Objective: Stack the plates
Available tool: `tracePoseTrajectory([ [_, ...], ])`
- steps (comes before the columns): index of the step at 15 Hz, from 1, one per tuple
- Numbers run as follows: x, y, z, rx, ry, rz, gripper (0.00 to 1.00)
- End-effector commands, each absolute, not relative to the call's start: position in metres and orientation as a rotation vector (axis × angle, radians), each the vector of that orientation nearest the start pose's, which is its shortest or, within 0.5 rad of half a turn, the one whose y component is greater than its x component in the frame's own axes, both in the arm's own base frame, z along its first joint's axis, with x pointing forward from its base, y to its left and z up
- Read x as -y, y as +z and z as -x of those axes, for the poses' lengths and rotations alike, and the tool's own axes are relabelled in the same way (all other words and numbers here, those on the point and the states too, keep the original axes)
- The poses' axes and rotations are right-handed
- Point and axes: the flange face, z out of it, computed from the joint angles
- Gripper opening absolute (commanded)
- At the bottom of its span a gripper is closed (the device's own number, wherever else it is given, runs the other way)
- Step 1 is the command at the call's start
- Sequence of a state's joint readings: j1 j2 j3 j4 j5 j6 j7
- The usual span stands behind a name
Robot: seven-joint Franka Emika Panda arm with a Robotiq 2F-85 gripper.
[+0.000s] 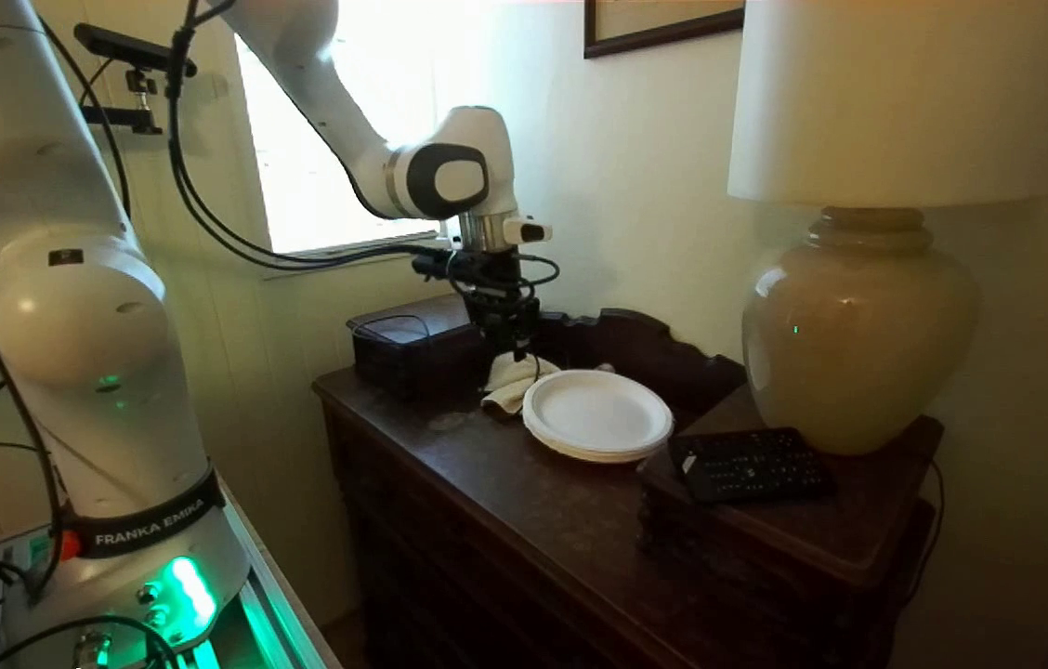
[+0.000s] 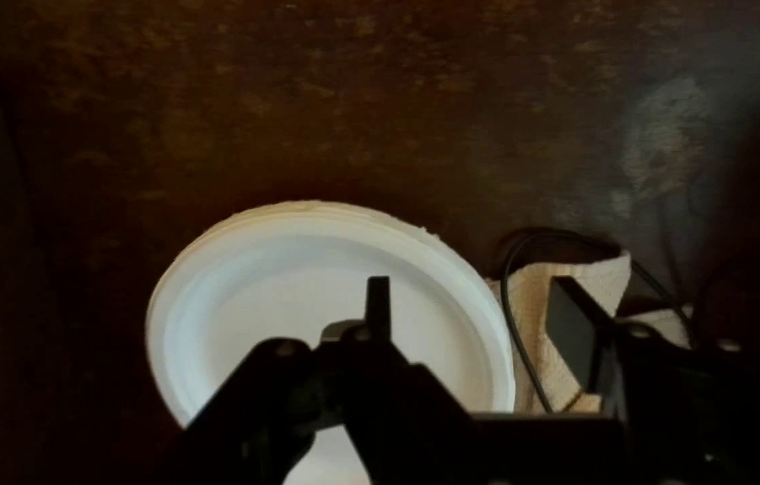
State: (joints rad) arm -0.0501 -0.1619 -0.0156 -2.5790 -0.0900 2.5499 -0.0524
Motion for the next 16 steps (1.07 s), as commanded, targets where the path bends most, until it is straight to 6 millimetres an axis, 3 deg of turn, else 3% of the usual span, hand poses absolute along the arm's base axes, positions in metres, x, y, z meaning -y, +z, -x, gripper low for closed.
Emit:
tracePoseTrajectory([
  [1,0.049,0.396,-0.424,0.035,-0.335,3.238,0.93],
  [3,0.060,0.430,-0.419,0.005,-0.406,3.239,1.00],
  [8,0.077,0.493,-0.406,-0.117,-0.443,3.269,1.00],
  [9,0.074,0.476,-0.413,-0.071,-0.423,3.249,1.00],
  [11,0.076,0.491,-0.409,-0.091,-0.454,3.250,1.00],
  [16,0.076,0.492,-0.408,-0.097,-0.455,3.251,1.00],
])
